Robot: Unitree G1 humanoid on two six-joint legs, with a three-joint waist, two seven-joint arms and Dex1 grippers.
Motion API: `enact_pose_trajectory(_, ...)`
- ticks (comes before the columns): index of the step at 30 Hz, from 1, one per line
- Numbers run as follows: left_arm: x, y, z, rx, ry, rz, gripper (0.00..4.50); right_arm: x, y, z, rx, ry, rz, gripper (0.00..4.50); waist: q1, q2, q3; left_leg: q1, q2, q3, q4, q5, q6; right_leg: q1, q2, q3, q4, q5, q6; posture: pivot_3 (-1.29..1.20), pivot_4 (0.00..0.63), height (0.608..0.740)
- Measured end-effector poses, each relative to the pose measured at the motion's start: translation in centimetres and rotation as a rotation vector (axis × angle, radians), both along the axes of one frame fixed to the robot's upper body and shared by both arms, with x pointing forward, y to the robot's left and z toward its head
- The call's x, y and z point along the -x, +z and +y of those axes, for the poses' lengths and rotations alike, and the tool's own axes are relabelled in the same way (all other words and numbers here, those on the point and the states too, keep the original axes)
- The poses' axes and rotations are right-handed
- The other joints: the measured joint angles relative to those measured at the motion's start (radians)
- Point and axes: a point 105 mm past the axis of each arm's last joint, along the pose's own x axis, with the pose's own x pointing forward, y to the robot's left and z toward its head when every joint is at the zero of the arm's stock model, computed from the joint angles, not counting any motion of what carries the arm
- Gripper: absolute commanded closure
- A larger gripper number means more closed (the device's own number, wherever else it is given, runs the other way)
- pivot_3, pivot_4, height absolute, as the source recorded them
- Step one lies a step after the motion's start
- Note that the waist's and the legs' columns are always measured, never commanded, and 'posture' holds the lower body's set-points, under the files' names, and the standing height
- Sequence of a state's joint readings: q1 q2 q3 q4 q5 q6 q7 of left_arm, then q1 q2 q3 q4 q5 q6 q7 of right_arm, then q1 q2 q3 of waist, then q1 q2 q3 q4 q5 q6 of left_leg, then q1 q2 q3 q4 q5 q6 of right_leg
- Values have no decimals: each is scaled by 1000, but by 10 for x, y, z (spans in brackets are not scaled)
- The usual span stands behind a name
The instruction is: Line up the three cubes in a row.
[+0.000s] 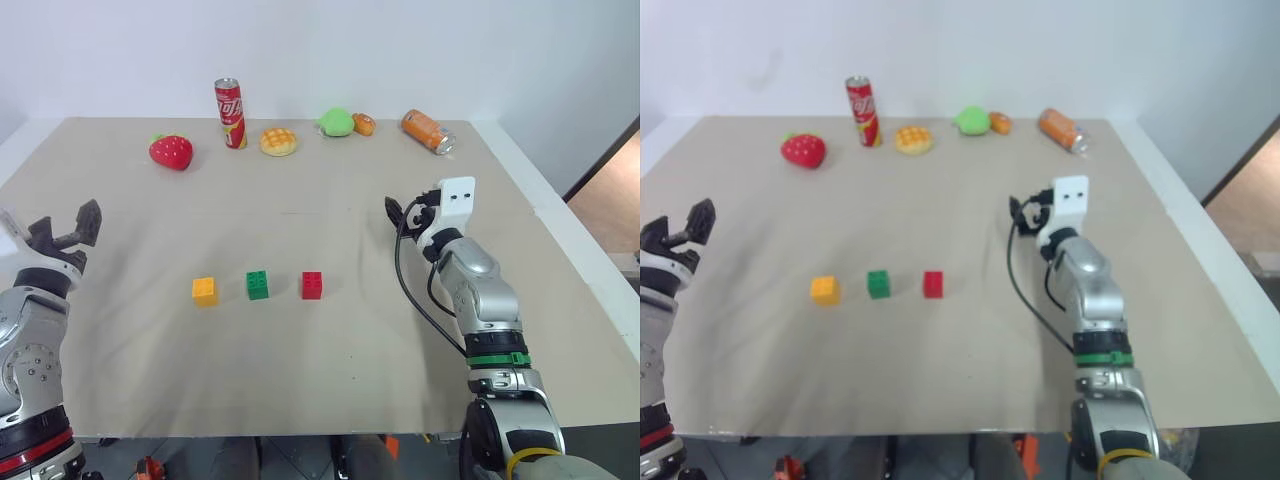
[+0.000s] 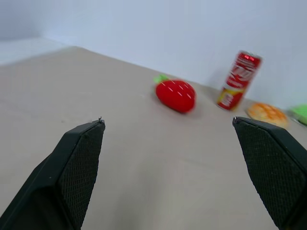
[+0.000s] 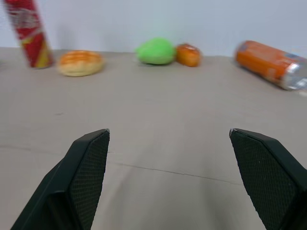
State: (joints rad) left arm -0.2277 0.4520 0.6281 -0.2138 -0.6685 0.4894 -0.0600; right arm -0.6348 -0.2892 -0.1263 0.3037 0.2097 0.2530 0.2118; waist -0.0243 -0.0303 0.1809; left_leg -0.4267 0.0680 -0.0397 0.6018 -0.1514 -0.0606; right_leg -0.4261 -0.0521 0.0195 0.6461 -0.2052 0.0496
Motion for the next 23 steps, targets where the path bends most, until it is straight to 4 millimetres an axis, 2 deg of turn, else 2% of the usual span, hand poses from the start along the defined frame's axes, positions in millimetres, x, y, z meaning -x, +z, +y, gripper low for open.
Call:
enact_pose_trajectory(5, 10, -5, -3, -16, 24, 31, 65, 0, -2, 7, -31, 10, -7, 360, -3, 0, 0, 0, 0, 0, -1, 0, 0, 0, 0, 0, 0, 0, 0, 0, 150, 740)
enact_pose_trajectory(11, 12, -27, -20, -8, -10, 93, 65, -1, -5, 5, -45, -3, -4, 360, 0, 0, 0, 0, 0, 0, 0, 0, 0, 1, 0, 0, 0, 0, 0, 0, 150, 740)
enact_pose_trajectory(15, 6, -30, -37, -34, -46, 102, 65, -1, -7, -4, -35, -25, -1, 360, 0, 0, 0, 0, 0, 0, 1, 0, 0, 1, 0, 0, 0, 0, -1, 0, 150, 740)
enact_pose_trajectory(23, 2, -35, -52, -60, -42, 71, 65, -1, -14, -15, -22, -48, 19, 360, 0, 0, 0, 1, 0, 0, 0, 0, 0, 1, 1, 1, 0, 0, -1, 0, 150, 740)
